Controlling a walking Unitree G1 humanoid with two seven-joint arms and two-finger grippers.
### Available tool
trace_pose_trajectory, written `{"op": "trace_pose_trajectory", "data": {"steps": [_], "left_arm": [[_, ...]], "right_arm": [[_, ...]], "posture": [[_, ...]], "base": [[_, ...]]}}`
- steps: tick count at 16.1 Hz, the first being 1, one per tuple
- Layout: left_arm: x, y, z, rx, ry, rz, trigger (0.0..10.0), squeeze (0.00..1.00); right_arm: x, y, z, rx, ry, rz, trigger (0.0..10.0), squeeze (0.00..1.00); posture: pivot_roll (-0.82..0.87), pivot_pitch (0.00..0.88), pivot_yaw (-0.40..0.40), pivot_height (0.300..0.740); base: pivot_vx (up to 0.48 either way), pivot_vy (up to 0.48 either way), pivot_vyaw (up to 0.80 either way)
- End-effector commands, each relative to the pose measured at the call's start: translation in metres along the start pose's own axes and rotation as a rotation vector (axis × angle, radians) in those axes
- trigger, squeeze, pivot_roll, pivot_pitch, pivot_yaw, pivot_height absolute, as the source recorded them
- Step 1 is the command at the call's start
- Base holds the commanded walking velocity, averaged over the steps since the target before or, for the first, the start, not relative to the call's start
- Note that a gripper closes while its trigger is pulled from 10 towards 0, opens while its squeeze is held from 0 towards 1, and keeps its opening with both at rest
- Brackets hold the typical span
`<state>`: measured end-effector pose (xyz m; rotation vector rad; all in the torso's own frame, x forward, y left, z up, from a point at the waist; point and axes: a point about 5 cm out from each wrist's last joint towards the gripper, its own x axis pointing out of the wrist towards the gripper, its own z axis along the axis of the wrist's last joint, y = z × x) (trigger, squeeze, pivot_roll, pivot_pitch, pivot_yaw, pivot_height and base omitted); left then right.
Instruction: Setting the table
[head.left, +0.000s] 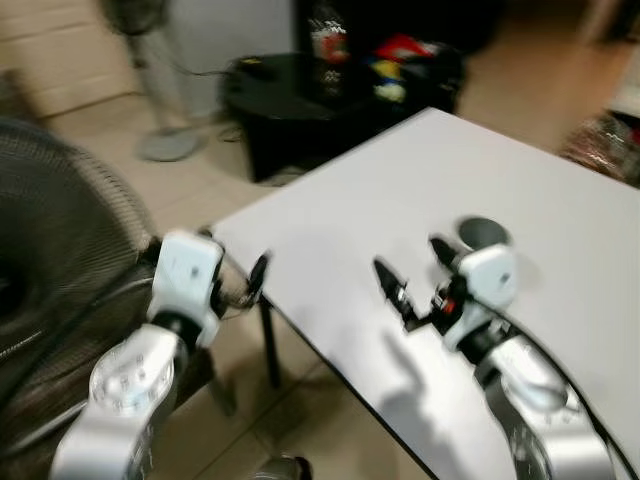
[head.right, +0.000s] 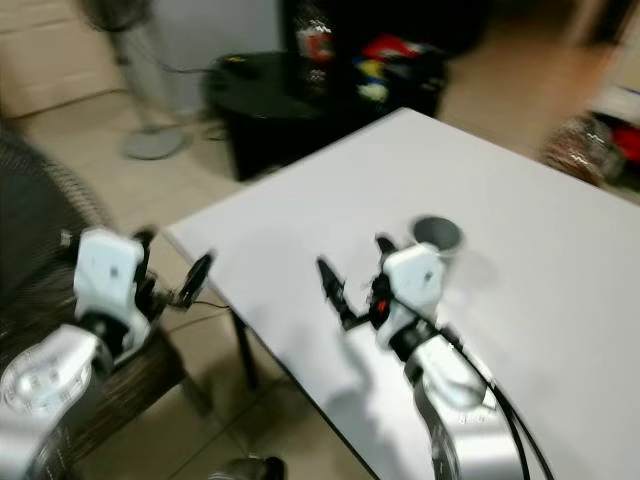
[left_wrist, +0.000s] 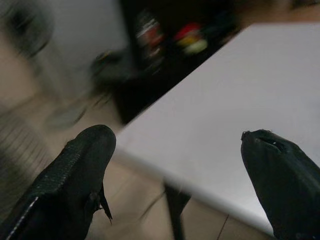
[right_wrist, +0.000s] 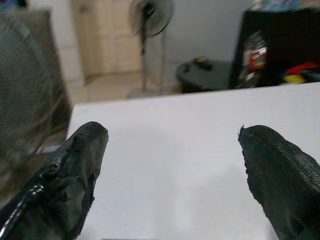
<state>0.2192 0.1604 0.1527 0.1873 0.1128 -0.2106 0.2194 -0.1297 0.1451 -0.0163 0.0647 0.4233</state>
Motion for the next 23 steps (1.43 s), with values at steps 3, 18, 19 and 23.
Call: {"op": "trace_pose_trajectory", "data": {"steps": [3, 18, 19, 23], "left_arm": [[-0.004, -0.004, -0.003, -0.011, -0.011, 0.046, 10.0, 0.0], [0.012, 0.0, 0.001, 0.059, -0.044, 0.043, 10.0, 0.0], [0.011, 0.002, 0.002, 0.065, -0.048, 0.048, 10.0, 0.0], [0.015, 0.003, 0.004, 0.051, -0.055, 0.054, 10.0, 0.0]], "right_arm": [[0.01, 0.001, -0.002, 0.025, 0.009, -0.005, 10.0, 1.0], [0.008, -0.008, -0.002, 0.071, 0.024, -0.071, 10.0, 1.0], [0.009, -0.007, -0.002, 0.077, 0.024, -0.071, 10.0, 1.0], [0.013, 0.0, -0.001, 0.093, 0.019, -0.037, 10.0, 1.0]], "posture": [[0.13, 0.0, 0.035, 0.74], [0.09, 0.0, 0.08, 0.74], [0.1, 0.0, 0.072, 0.74], [0.09, 0.0, 0.078, 0.74]], "base": [[0.0, 0.0, 0.8], [0.0, 0.0, 0.8], [0.0, 0.0, 0.8], [0.0, 0.0, 0.8]]}}
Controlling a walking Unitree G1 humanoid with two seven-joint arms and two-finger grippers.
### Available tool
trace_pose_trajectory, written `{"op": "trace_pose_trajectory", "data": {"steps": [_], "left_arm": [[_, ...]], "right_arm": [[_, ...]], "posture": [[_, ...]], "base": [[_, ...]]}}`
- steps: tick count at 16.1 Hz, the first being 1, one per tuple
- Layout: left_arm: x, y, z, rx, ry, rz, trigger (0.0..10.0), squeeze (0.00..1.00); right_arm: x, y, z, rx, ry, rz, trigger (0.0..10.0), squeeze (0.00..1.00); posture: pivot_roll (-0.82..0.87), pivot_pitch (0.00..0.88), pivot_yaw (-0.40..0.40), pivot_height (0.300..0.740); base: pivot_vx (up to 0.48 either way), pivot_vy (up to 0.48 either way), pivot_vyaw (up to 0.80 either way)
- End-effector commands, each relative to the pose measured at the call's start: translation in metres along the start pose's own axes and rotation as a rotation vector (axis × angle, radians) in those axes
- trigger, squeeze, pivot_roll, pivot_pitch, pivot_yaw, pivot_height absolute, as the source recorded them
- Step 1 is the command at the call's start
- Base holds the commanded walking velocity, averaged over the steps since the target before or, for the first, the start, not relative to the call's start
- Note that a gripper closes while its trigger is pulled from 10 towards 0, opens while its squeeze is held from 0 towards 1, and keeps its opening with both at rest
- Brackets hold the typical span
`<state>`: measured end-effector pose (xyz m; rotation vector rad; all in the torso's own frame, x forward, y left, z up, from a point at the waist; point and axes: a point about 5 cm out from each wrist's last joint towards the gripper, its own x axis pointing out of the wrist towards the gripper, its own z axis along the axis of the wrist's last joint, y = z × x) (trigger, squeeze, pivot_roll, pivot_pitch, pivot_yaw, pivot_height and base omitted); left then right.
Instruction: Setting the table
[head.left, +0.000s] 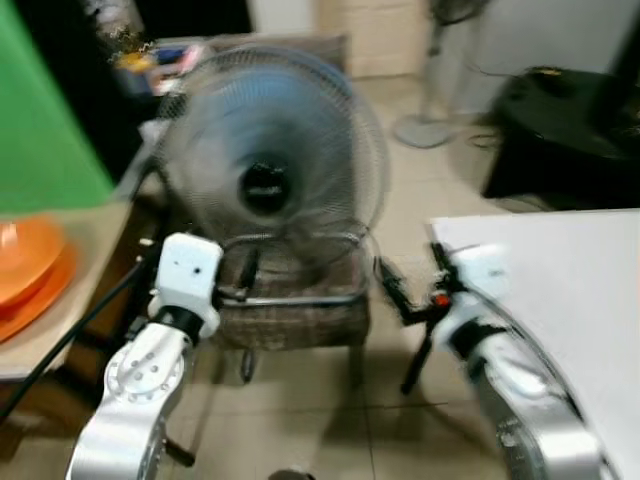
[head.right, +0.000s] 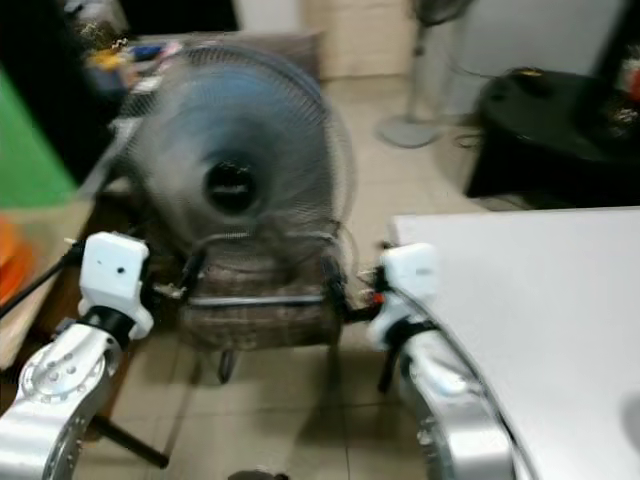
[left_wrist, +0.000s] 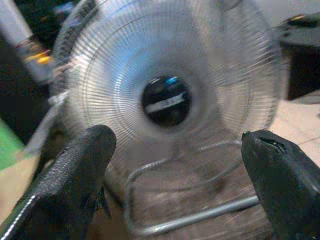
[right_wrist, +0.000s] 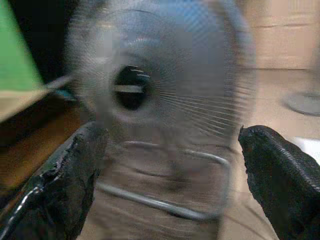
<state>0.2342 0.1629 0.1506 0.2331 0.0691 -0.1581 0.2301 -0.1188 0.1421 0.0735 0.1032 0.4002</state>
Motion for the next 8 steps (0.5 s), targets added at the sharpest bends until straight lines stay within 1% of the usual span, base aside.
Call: {"op": "trace_pose_trajectory", "data": {"steps": [1, 4, 5, 6, 8], "left_arm": [[0.002, -0.002, 0.006, -0.003, -0.026, -0.003, 10.0, 0.0], [0.004, -0.001, 0.005, -0.019, -0.018, -0.005, 10.0, 0.0], [0.005, -0.002, 0.006, -0.018, -0.02, -0.014, 10.0, 0.0], [0.004, 0.0, 0.007, -0.032, -0.021, -0.007, 10.0, 0.0], [0.005, -0.001, 0.006, -0.034, -0.016, -0.011, 10.0, 0.0]], "right_arm": [[-0.001, -0.005, 0.002, 0.014, 0.002, -0.012, 10.0, 1.0], [0.0, -0.008, -0.001, 0.035, 0.015, -0.03, 10.0, 1.0], [0.0, -0.012, -0.002, 0.053, 0.014, -0.065, 10.0, 1.0], [0.0, -0.015, -0.001, 0.081, 0.005, -0.095, 10.0, 1.0], [0.0, -0.017, -0.004, 0.026, 0.019, -0.099, 10.0, 1.0]], "posture": [[0.09, 0.0, 0.081, 0.74], [0.09, 0.0, 0.087, 0.74], [0.09, 0.0, 0.079, 0.74], [0.09, 0.0, 0.082, 0.74], [0.08, 0.0, 0.092, 0.74]], "base": [[0.0, 0.0, 0.8], [0.0, 0.0, 0.8], [0.0, 0.0, 0.57], [0.0, 0.289, 0.0], [0.0, 0.304, 0.0]]}}
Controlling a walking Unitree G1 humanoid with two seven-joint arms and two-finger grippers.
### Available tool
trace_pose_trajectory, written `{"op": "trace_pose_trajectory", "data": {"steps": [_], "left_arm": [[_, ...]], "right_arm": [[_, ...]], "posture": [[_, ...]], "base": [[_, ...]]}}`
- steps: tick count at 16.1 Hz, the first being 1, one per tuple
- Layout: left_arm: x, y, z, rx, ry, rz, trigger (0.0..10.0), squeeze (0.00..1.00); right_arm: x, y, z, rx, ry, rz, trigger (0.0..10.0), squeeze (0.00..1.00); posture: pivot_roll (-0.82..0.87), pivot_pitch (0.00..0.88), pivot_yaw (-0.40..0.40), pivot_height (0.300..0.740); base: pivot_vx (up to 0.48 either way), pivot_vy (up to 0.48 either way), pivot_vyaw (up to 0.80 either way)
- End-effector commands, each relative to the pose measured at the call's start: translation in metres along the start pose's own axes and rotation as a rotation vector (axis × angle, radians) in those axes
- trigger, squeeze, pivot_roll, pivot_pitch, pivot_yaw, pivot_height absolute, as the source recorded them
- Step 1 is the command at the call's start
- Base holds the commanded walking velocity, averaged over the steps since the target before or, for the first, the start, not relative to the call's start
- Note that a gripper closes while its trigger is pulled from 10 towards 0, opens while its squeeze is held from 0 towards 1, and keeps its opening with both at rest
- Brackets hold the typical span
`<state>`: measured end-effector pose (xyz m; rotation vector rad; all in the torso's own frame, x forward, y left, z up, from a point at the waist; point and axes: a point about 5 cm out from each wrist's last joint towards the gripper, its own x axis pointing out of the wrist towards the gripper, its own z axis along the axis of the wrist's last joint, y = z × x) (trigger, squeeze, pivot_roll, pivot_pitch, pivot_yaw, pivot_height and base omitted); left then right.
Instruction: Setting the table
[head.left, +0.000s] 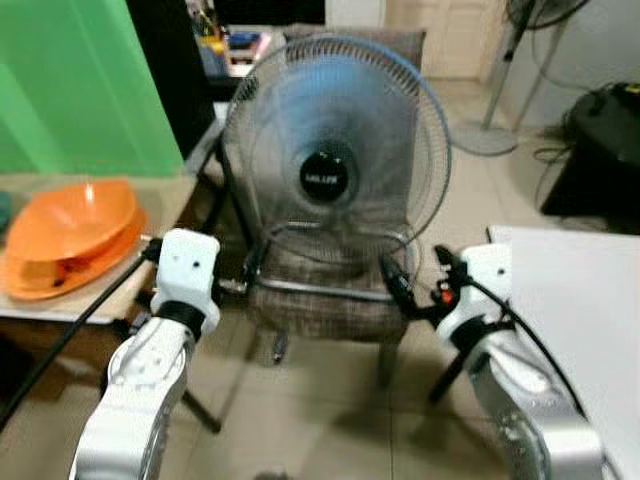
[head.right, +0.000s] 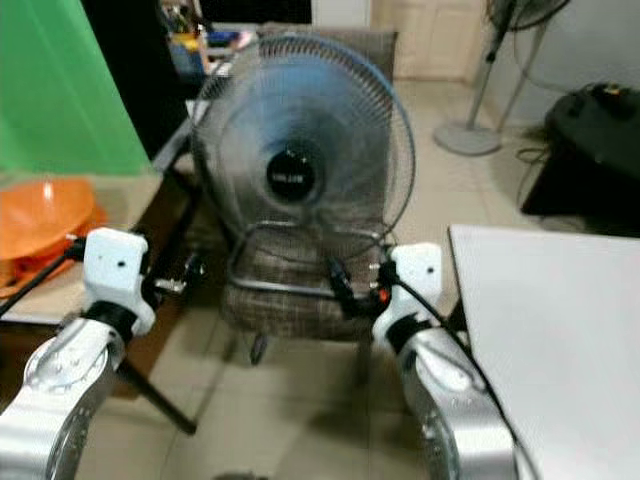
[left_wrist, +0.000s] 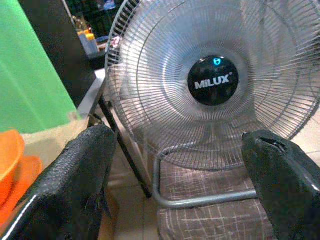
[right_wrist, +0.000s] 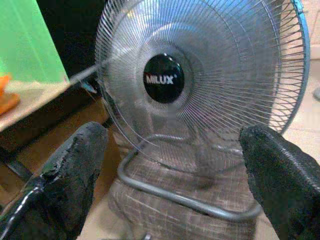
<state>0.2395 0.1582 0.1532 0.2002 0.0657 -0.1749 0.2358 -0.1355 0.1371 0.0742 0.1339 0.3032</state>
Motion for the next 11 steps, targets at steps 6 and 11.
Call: {"op": "trace_pose_trajectory", "data": {"steps": [6, 11], "left_arm": [[0.002, 0.005, 0.003, 0.02, -0.006, 0.013, 10.0, 0.0], [0.005, 0.01, 0.009, 0.024, -0.024, 0.031, 10.0, 0.0]], "right_arm": [[0.006, -0.004, -0.001, 0.027, -0.007, -0.021, 10.0, 1.0], [0.014, -0.001, 0.003, 0.054, -0.036, 0.006, 10.0, 1.0]], "posture": [[0.1, 0.0, 0.081, 0.74], [0.12, 0.0, 0.068, 0.74]], "base": [[0.0, 0.322, 0.0], [0.0, 0.321, 0.0]]}}
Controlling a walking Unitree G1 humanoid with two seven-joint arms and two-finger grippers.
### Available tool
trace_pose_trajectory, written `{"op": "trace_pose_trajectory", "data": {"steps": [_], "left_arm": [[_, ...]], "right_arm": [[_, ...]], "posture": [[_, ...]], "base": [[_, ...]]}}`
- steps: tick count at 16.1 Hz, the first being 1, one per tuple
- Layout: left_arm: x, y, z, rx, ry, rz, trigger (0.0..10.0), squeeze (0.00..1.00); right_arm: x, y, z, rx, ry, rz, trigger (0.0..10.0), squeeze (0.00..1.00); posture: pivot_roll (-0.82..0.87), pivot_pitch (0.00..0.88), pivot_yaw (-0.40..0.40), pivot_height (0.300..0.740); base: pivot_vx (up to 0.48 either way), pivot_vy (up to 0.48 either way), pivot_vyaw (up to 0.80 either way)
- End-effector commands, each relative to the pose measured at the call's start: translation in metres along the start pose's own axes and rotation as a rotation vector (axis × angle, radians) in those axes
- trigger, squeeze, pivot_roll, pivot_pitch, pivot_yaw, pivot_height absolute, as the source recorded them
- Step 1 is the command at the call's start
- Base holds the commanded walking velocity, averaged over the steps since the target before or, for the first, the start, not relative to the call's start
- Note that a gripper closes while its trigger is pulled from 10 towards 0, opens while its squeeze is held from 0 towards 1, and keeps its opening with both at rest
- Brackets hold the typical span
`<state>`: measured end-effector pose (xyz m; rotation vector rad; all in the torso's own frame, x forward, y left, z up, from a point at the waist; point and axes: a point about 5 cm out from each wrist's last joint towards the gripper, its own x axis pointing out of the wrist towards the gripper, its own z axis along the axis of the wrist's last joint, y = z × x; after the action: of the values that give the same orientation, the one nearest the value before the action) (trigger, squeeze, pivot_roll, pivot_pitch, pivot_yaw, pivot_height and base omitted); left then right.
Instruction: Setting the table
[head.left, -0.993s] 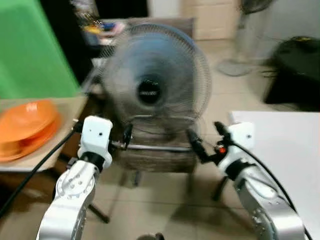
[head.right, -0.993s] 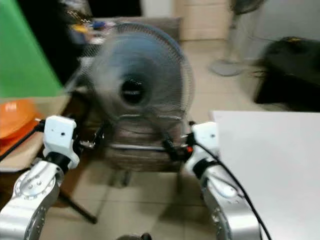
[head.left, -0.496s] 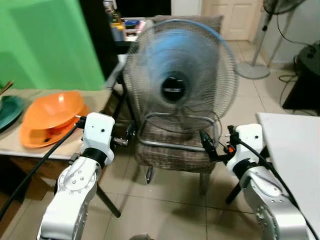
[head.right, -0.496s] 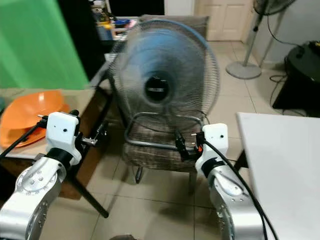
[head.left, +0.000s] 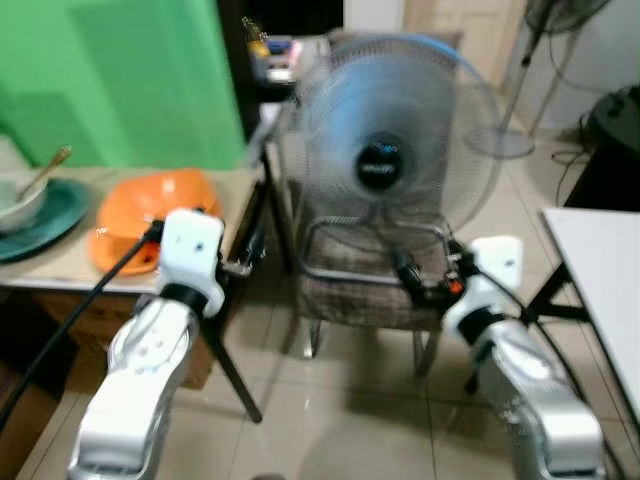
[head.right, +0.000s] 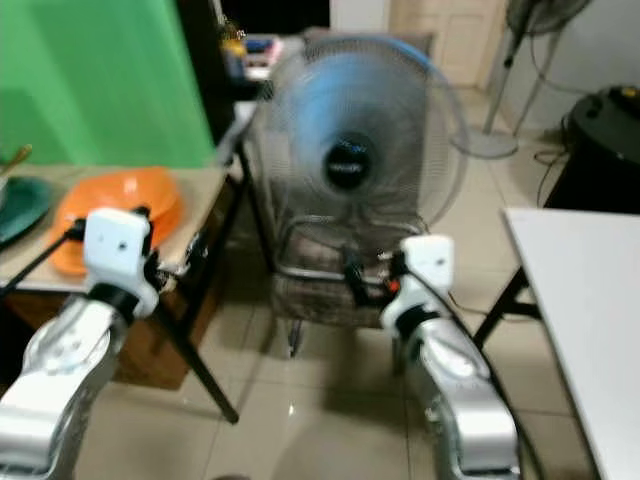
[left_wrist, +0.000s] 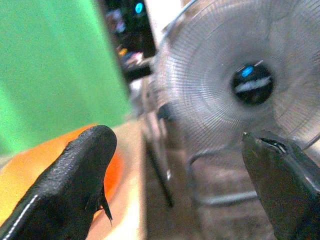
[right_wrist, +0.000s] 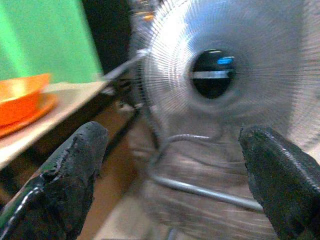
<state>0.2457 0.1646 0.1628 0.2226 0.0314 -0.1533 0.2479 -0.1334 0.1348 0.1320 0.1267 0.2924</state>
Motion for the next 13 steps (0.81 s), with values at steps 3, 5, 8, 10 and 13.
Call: {"op": "trace_pose_trajectory", "data": {"steps": [3, 5, 8, 10, 13], "left_arm": [[-0.001, 0.0, -0.003, -0.003, 0.015, 0.009, 10.0, 0.0], [-0.001, -0.001, -0.002, -0.007, 0.014, 0.011, 10.0, 0.0], [-0.003, 0.001, -0.003, -0.004, 0.019, 0.016, 10.0, 0.0], [-0.003, 0.003, -0.002, 0.001, 0.017, 0.022, 10.0, 0.0], [-0.002, 0.011, 0.001, 0.022, 0.003, 0.074, 10.0, 0.0]], "right_arm": [[0.002, 0.007, 0.003, 0.015, -0.018, 0.048, 10.0, 1.0], [0.002, 0.006, 0.004, 0.014, -0.023, 0.052, 10.0, 1.0], [0.003, 0.007, 0.004, 0.023, -0.025, 0.064, 10.0, 1.0], [0.004, 0.007, 0.003, 0.028, -0.021, 0.069, 10.0, 1.0], [0.004, 0.01, 0.004, 0.001, -0.018, 0.101, 10.0, 1.0]], "posture": [[0.12, 0.0, 0.063, 0.74], [0.12, 0.0, 0.06, 0.74], [0.13, 0.0, 0.056, 0.74], [0.14, 0.0, 0.055, 0.74], [0.14, 0.0, 0.054, 0.74]], "base": [[0.0, 0.316, 0.0], [0.0, 0.311, 0.0], [0.0, 0.311, 0.0], [0.0, 0.302, 0.0], [0.0, -0.244, 0.26]]}}
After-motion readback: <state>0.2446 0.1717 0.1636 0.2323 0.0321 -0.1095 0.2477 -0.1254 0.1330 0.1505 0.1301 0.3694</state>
